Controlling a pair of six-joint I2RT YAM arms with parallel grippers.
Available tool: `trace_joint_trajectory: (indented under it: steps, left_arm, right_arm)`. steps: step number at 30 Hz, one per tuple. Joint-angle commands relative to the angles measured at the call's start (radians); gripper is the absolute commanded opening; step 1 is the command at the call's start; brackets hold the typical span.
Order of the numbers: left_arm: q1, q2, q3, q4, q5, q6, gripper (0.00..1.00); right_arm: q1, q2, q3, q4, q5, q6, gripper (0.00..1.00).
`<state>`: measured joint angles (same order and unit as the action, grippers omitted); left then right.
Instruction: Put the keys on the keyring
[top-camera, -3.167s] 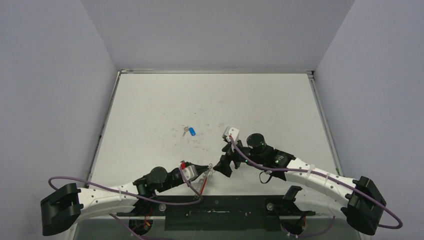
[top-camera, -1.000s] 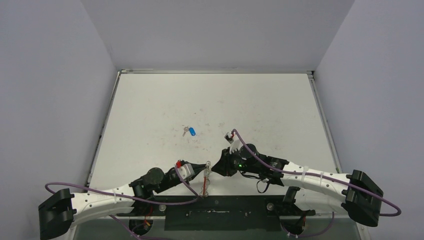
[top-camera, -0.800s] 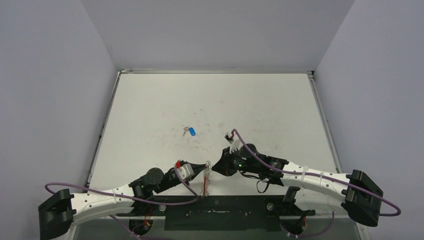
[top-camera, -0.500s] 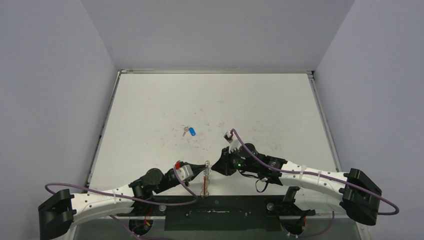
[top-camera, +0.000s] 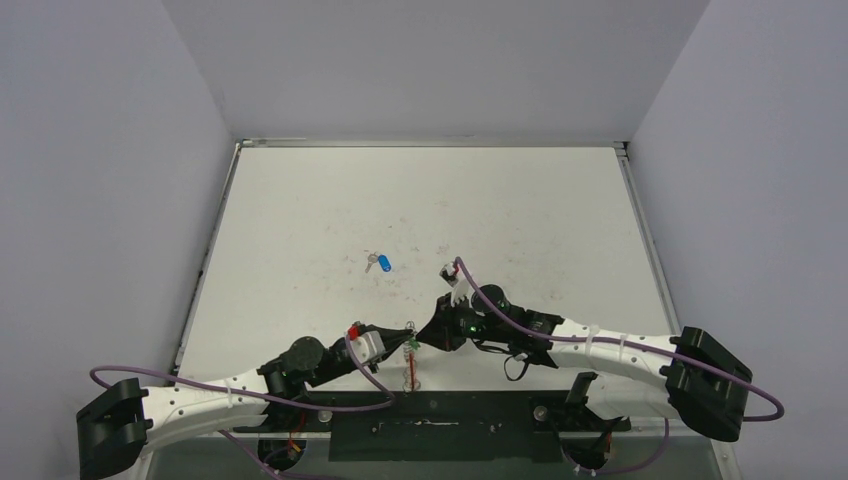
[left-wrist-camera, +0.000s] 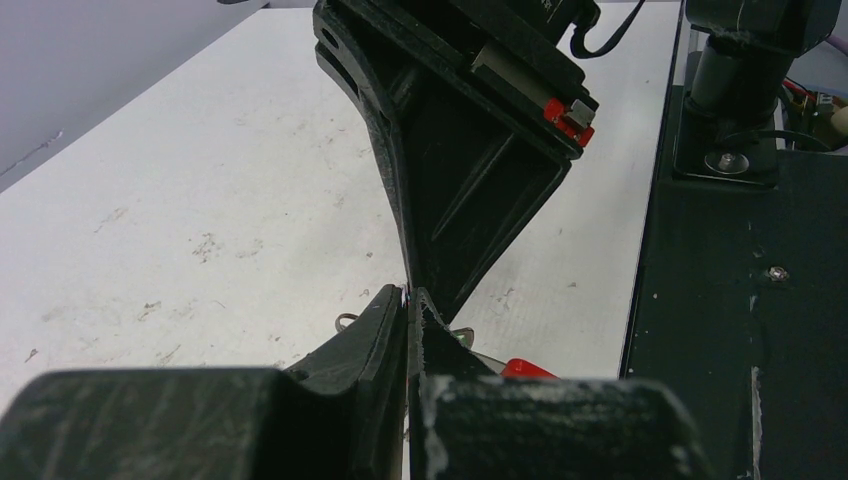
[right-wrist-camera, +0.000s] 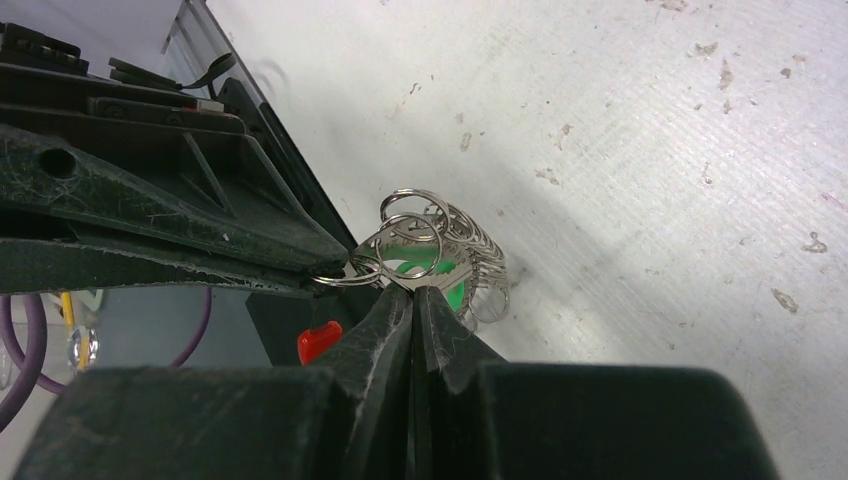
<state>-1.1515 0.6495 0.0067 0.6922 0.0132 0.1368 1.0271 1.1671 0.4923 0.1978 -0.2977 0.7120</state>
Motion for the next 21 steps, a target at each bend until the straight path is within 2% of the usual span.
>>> trace_joint_trajectory:
  steps: [1, 10, 18, 20, 21]
  left_arm:
    - [-0.007, -0.007, -0.030, 0.085, 0.019, -0.004, 0.00]
    - [-0.006, -0.007, -0.028, 0.082, 0.018, -0.005, 0.00]
    - [-0.006, -0.028, -0.027, 0.057, 0.019, -0.009, 0.00]
    - [-0.006, -0.035, -0.027, 0.047, 0.021, -0.009, 0.00]
    - [-0.006, -0.040, -0.028, 0.044, 0.022, -0.009, 0.00]
  right_arm:
    - [-0.001, -0.007, -0.015, 0.158, -0.067, -0.021, 0.00]
    - [0.001, 0.054, 0.012, 0.149, -0.150, -0.072, 0.00]
    - [-0.001, -0.048, 0.009, 0.047, -0.069, -0.141, 0.20]
    - [-0.002, -0.100, 0.005, 0.013, -0.041, -0.172, 0.29]
    - [-0.002, -0.122, 0.001, -0.003, -0.030, -0.187, 0.38]
